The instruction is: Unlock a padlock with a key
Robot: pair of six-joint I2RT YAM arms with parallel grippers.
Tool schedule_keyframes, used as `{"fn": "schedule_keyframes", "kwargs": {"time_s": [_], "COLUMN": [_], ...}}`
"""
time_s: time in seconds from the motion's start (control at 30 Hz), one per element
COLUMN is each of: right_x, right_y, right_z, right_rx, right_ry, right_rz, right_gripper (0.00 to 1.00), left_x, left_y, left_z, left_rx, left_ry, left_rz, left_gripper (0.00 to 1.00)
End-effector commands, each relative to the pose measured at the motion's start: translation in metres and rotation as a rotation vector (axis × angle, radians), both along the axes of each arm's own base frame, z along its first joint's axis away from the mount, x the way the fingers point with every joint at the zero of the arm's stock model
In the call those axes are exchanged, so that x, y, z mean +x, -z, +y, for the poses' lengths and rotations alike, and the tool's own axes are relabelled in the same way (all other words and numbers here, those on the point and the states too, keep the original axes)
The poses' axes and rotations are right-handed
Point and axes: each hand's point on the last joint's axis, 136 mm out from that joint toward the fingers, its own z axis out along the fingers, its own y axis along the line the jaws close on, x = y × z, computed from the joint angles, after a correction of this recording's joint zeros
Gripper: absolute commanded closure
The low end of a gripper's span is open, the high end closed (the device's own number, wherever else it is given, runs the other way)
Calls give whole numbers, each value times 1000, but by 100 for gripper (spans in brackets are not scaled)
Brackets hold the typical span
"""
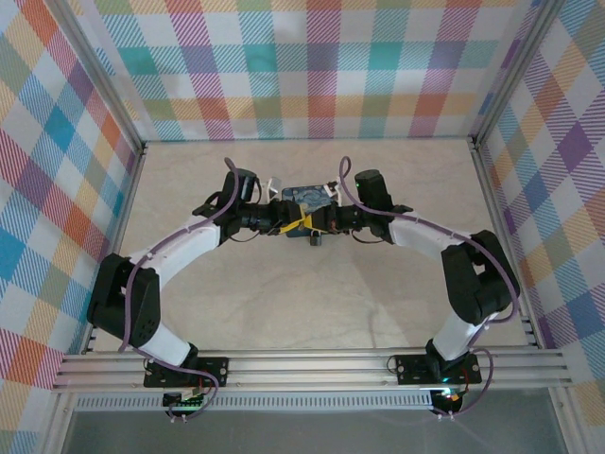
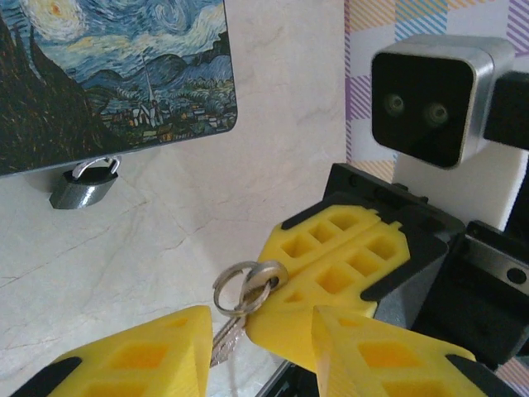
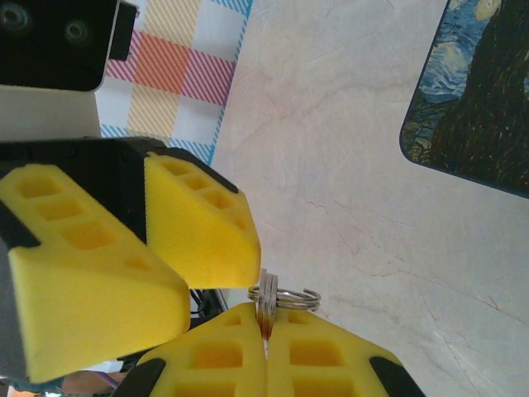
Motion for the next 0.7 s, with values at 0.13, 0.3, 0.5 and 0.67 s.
{"fn": "schedule_keyframes", "kwargs": {"time_s": [0.13, 0.3, 0.5, 0.67], "right_x": [11, 10, 11, 10], "right_y": [-17, -19, -20, -19], "right_z": [3, 2, 5, 7], "right_rx": [84, 106, 139, 144], "right_ry": [11, 10, 12, 8], "right_rz": [13, 34, 57, 68], "right_gripper": [98, 98, 97, 97], "left_x": [1, 2, 6, 7], "left_y": [-2, -4, -6, -10], "left_z": [17, 19, 15, 13], "left_rx": [2, -22, -72, -110], "left_ry": [-56, -58, -71, -87], "left_rz": [-3, -2, 15, 22], "left_gripper": [64, 64, 66, 67]}}
